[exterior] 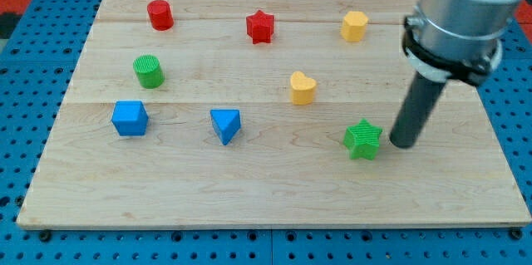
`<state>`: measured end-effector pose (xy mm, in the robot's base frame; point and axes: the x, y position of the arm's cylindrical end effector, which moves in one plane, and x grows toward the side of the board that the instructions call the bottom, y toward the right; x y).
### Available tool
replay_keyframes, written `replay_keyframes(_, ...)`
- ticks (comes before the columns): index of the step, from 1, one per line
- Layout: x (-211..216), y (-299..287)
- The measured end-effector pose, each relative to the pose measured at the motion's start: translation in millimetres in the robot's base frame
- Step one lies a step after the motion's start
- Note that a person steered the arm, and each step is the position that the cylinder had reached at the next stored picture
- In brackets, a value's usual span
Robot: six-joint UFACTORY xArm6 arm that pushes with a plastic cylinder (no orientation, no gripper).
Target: Move the green star towards the center of the board
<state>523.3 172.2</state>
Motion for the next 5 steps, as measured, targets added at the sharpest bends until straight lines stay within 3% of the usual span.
replay_keyframes(1,-6.6,-48.7)
replay_keyframes(2,-43.2,-109.4)
replay_keyframes(3,-46.5,-138.6)
replay_keyframes(4,-10.9,-131.0)
replay_keyframes(5,-24.0,-165.9)
